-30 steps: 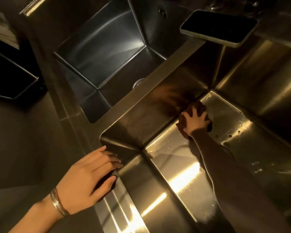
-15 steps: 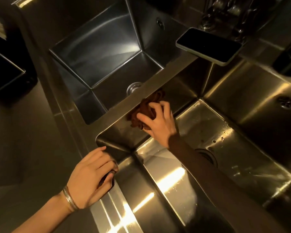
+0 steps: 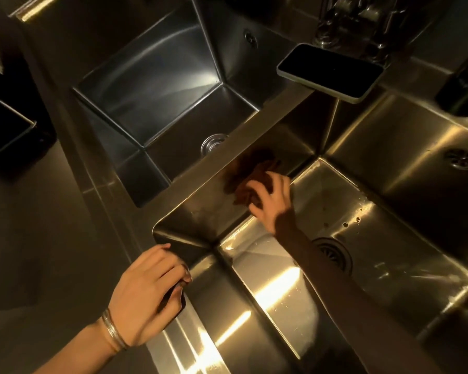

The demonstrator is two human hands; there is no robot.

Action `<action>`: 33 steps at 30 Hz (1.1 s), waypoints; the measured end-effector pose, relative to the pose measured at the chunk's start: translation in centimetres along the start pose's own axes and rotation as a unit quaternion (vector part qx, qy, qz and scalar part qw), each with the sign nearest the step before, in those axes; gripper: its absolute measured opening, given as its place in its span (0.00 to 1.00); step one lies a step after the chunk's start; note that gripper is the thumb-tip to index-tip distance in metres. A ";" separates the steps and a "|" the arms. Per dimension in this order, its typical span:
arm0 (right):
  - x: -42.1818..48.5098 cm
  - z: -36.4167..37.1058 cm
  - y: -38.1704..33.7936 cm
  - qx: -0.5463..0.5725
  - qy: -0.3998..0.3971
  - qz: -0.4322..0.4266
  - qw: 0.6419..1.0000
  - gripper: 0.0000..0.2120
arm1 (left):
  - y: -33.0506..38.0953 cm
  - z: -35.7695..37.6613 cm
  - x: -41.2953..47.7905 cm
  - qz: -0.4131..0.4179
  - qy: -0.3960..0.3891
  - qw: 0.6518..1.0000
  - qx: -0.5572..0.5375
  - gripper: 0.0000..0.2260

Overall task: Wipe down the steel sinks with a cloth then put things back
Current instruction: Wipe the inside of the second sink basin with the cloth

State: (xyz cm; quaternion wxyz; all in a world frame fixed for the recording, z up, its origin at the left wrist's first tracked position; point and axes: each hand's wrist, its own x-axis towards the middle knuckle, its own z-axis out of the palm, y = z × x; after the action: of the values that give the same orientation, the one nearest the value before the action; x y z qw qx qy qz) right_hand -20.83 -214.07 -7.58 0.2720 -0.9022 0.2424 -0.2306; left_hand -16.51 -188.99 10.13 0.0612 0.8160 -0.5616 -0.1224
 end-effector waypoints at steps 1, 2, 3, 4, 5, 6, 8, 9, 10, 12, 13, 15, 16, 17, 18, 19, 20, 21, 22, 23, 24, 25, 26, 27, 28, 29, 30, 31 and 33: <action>0.1 0.4 -0.8 -0.007 0.013 -0.034 0.999 0.32 | -0.1 -0.1 0.0 -0.001 0.001 1.000 -0.001 0.12; 0.1 1.0 -1.3 -0.008 0.017 -0.039 0.999 0.34 | -0.1 -0.2 -0.1 -0.003 -0.004 1.000 -0.003 0.11; 0.0 1.9 -1.4 -0.004 0.020 -0.022 1.000 0.36 | -0.1 -0.2 -0.2 -0.007 -0.008 1.000 -0.006 0.11; -0.3 2.8 -1.2 0.002 0.024 0.001 1.000 0.38 | 0.0 -0.2 -0.1 -0.011 -0.008 1.000 -0.008 0.11; -0.8 3.9 -0.7 0.003 0.027 0.026 0.999 0.38 | 0.0 -0.3 0.0 -0.013 -0.009 1.000 -0.008 0.11; -1.5 5.1 -0.1 -0.001 0.022 0.055 0.998 0.38 | 0.0 -0.2 0.0 -0.010 -0.013 1.000 -0.006 0.11; -2.5 7.0 1.1 -0.014 0.000 0.107 0.994 0.35 | -0.2 -0.1 0.1 0.001 -0.011 1.000 0.003 0.11; -2.9 7.8 1.6 -0.015 -0.015 0.127 0.992 0.33 | -0.3 -0.1 0.1 0.002 -0.009 1.000 0.004 0.11; -3.3 8.6 1.9 -0.017 -0.028 0.145 0.989 0.31 | -0.3 0.0 0.0 0.000 -0.008 1.000 0.002 0.11; -3.3 9.5 2.3 -0.027 -0.045 0.175 0.983 0.29 | -0.3 0.1 0.0 0.003 -0.006 1.000 -0.003 0.11; -3.2 9.5 2.3 -0.044 -0.057 0.183 0.980 0.28 | -0.2 0.1 0.0 0.005 -0.006 1.000 -0.004 0.11; -2.8 8.6 2.1 -0.087 -0.107 0.204 0.969 0.27 | -0.2 0.0 0.0 0.009 -0.006 1.000 0.002 0.12; -2.6 7.8 1.9 -0.079 -0.134 0.223 0.962 0.28 | -0.2 -0.1 0.0 0.012 -0.005 1.000 0.007 0.12; -2.4 6.8 1.4 -0.047 -0.156 0.235 0.958 0.28 | -0.2 -0.1 0.0 0.017 -0.004 1.000 0.011 0.12; -2.4 5.7 0.5 -0.010 -0.164 0.228 0.960 0.28 | -0.2 -0.2 -0.1 0.022 -0.004 1.000 0.014 0.12; -2.4 4.5 -0.8 0.014 -0.163 0.202 0.966 0.28 | -0.3 -0.3 -0.2 0.029 -0.002 0.999 0.015 0.12; -2.6 3.2 -2.6 0.026 -0.153 0.170 0.973 0.28 | -0.3 -0.3 -0.3 0.038 0.003 0.999 0.014 0.13; -2.8 2.1 -4.6 0.035 -0.138 0.139 0.980 0.28 | -0.3 -0.3 -0.4 0.048 0.008 0.999 0.011 0.13; -2.9 1.1 -6.6 0.041 -0.113 0.098 0.988 0.29 | -0.3 -0.3 -0.5 0.055 0.010 0.998 0.007 0.14; -3.0 0.4 -8.5 0.043 -0.085 0.046 0.994 0.31 | -0.3 -0.3 -0.6 0.057 0.012 0.998 0.003 0.14; -2.9 -0.2 -10.1 0.038 -0.062 -0.007 0.997 0.34 | -0.2 -0.4 -0.6 0.055 0.016 0.998 0.002 0.15; -2.8 -0.6 -11.2 0.023 -0.045 -0.051 0.997 0.36 | -0.1 -0.5 -0.7 0.051 0.022 0.998 0.003 0.15; -2.7 -0.7 -11.7 0.005 -0.036 -0.083 0.996 0.36 | 0.0 -0.6 -0.7 0.045 0.029 0.999 0.004 0.14; -2.8 -0.4 -11.7 -0.012 -0.037 -0.100 0.994 0.36 | 0.1 -0.6 -0.7 0.040 0.036 0.999 0.002 0.13; -3.0 0.2 -11.2 -0.027 -0.044 -0.108 0.993 0.34 | 0.2 -0.6 -0.8 0.035 0.044 0.998 -0.003 0.13; -3.5 1.0 -10.4 -0.044 -0.063 -0.104 0.992 0.32 | 0.3 -0.5 -0.7 0.030 0.050 0.998 -0.010 0.13; -4.0 2.2 -9.4 -0.065 -0.098 -0.087 0.989 0.30 | 0.4 -0.4 -0.7 0.021 0.055 0.998 -0.023 0.13; -4.5 3.3 -8.5 -0.084 -0.148 -0.057 0.984 0.28 | 0.4 -0.3 -0.8 0.009 0.060 0.997 -0.039 0.14; -5.3 5.5 -6.4 -0.103 -0.246 0.029 0.963 0.28 | 0.3 -0.1 -0.8 -0.011 0.075 0.995 -0.065 0.14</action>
State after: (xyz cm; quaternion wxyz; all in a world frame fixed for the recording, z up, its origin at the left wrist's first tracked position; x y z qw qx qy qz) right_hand -19.95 -204.27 -9.37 0.2350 -0.9470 0.2168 0.0324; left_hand -16.99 -188.37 10.37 0.1552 0.8231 -0.5374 -0.0979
